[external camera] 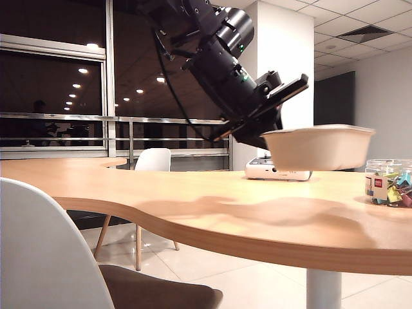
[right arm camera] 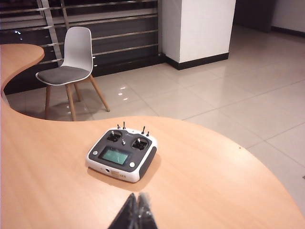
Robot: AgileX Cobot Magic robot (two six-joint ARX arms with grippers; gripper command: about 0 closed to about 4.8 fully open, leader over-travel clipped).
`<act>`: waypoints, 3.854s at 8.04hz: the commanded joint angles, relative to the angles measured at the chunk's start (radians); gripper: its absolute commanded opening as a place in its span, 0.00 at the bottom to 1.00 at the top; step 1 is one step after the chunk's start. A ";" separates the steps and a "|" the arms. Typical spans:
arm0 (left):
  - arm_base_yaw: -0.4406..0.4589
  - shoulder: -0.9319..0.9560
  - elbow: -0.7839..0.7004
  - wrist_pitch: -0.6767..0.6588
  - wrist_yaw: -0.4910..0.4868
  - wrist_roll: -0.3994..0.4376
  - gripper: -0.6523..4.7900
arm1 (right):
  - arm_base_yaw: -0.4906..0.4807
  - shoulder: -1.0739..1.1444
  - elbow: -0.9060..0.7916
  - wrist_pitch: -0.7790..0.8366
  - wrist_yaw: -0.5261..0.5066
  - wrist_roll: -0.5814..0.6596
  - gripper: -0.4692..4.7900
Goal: Pick up the box filled with clips, pour some clips from it into the rectangular paper box, and then put the clip box back on the table.
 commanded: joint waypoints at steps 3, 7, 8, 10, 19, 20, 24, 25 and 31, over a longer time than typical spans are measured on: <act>0.003 0.013 0.002 -0.076 -0.008 0.051 0.58 | -0.042 0.012 0.004 -0.048 -0.007 -0.003 0.08; 0.010 -0.082 0.002 -0.105 -0.008 0.044 0.09 | -0.043 0.012 0.004 -0.060 -0.006 -0.003 0.08; 0.010 -0.155 0.002 -0.136 -0.009 0.056 0.11 | -0.069 0.045 0.004 -0.135 -0.008 -0.003 0.08; 0.018 -0.321 0.002 -0.214 -0.008 0.087 0.11 | -0.149 0.297 0.084 -0.268 -0.179 -0.006 0.08; 0.024 -0.443 0.002 -0.219 -0.030 0.096 0.11 | -0.152 0.831 0.249 -0.404 -0.098 -0.212 0.48; 0.024 -0.443 0.002 -0.218 -0.030 0.096 0.11 | -0.152 0.853 0.249 -0.396 -0.094 -0.212 0.42; 0.024 -0.443 0.002 -0.218 -0.030 0.096 0.11 | -0.091 0.726 0.250 -0.305 -0.084 -0.244 0.09; 0.024 -0.443 0.002 -0.218 -0.030 0.096 0.11 | -0.056 0.678 0.250 -0.279 -0.084 -0.259 0.09; 0.024 -0.443 0.002 -0.227 -0.023 0.097 0.11 | 0.363 0.515 -0.277 0.700 0.322 -0.929 0.09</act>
